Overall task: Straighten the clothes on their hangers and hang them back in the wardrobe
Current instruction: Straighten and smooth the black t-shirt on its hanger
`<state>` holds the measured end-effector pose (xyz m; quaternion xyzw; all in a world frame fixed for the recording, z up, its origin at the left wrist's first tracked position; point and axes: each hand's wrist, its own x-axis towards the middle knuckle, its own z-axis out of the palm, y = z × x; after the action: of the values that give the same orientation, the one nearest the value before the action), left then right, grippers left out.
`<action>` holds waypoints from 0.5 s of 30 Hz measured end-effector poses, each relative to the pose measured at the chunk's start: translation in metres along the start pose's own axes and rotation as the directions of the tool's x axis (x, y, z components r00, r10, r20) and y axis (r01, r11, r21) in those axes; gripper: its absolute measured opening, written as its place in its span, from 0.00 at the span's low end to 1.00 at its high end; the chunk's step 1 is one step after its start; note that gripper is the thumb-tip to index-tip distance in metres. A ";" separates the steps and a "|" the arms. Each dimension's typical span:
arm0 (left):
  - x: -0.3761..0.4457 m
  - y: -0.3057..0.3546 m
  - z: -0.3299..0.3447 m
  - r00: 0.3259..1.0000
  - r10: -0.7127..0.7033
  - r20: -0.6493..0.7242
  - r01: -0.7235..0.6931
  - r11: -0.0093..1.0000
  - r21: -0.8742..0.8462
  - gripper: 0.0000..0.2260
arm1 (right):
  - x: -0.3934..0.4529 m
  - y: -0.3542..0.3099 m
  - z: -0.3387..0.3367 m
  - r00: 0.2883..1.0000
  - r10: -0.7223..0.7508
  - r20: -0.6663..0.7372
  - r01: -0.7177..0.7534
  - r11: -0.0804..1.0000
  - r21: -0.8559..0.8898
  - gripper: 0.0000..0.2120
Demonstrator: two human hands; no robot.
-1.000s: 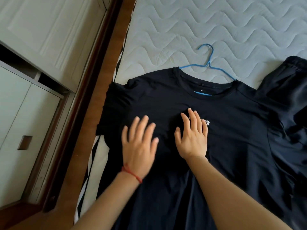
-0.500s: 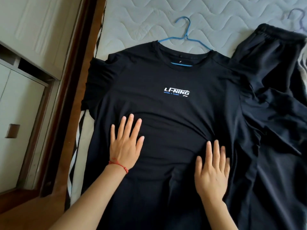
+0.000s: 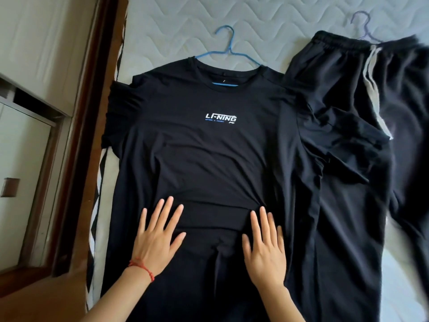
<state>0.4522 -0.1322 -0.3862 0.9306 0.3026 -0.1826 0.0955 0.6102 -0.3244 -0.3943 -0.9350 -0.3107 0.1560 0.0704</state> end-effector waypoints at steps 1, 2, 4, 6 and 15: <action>0.001 0.001 -0.005 1.000 -0.018 0.023 0.018 1.000 -0.009 0.28 | -0.002 0.002 -0.004 1.000 -0.002 0.013 0.002 1.000 0.005 0.27; 0.001 0.003 -0.010 0.998 -0.040 0.050 0.042 0.999 -0.027 0.28 | -0.004 0.003 -0.007 1.000 -0.008 0.023 0.008 1.000 0.000 0.26; 0.002 0.010 -0.021 0.992 -0.084 0.092 0.091 0.994 -0.068 0.29 | -0.004 0.003 -0.014 0.999 -0.017 0.030 0.018 1.000 -0.023 0.25; 0.002 0.019 -0.031 0.985 -0.106 0.133 0.120 0.987 -0.104 0.29 | -0.002 0.001 -0.024 0.999 -0.036 0.036 0.037 0.998 -0.043 0.25; 0.021 0.059 -0.079 0.994 -0.110 -0.013 0.091 0.879 -0.469 0.19 | 0.045 0.002 -0.072 0.996 -0.068 -0.053 0.070 0.997 0.038 0.18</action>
<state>0.5255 -0.1453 -0.3186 0.8666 0.3874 -0.0907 0.3012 0.6691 -0.3011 -0.3382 -0.9258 -0.3378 0.1352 0.1024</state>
